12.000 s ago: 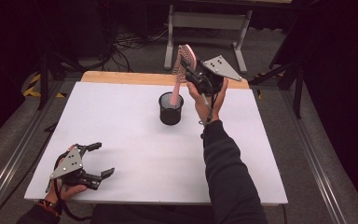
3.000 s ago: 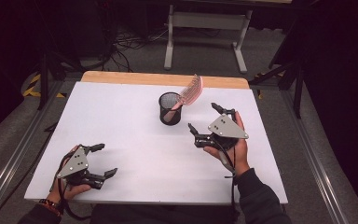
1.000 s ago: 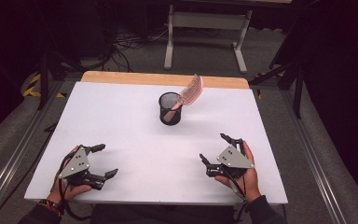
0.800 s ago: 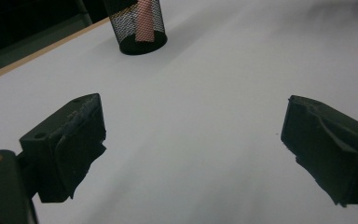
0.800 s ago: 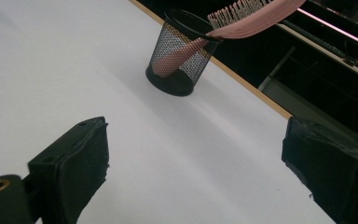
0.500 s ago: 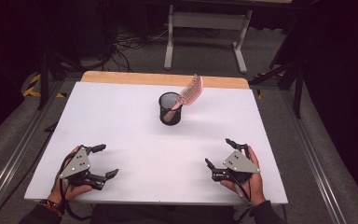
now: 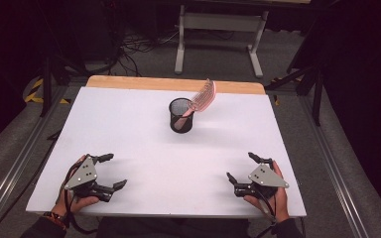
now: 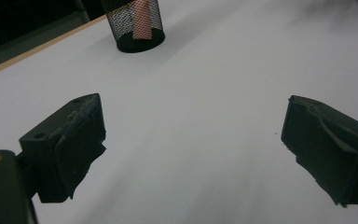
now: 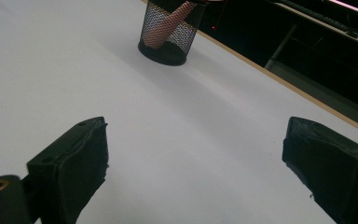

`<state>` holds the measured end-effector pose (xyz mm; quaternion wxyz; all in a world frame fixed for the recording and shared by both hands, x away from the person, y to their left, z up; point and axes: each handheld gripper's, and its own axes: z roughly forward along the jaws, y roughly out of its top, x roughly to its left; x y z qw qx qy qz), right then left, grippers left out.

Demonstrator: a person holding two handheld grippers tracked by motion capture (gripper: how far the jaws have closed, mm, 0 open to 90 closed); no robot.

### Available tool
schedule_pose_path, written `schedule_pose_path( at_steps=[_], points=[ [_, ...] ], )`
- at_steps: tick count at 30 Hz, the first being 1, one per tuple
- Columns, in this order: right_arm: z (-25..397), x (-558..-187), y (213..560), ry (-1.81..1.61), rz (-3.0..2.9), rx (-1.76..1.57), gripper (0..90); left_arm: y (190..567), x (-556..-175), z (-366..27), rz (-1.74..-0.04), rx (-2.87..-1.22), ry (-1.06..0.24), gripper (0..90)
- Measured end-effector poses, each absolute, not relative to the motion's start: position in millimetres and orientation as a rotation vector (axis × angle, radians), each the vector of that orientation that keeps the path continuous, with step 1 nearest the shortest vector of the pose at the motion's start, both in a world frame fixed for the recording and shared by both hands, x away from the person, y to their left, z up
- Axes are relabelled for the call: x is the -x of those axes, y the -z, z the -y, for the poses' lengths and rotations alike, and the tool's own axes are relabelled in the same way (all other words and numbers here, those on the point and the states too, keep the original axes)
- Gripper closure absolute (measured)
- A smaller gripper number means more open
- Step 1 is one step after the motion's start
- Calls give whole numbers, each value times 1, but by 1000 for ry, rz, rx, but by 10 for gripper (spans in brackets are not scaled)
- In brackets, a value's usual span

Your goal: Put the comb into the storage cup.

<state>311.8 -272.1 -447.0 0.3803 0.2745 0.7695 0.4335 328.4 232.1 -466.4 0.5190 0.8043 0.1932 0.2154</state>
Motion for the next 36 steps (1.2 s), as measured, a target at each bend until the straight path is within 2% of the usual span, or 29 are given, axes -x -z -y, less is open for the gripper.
schedule_pose_path(
  at_steps=[10, 36],
  points=[
    [287, -311, 455, -1104, -1968, -733, 68, 466, -329, -234, -471, -1923, -522, 72],
    [285, -306, 456, -1107, -1927, -747, 69, 466, -332, -231, -458, -1924, -516, 72]
  ],
)
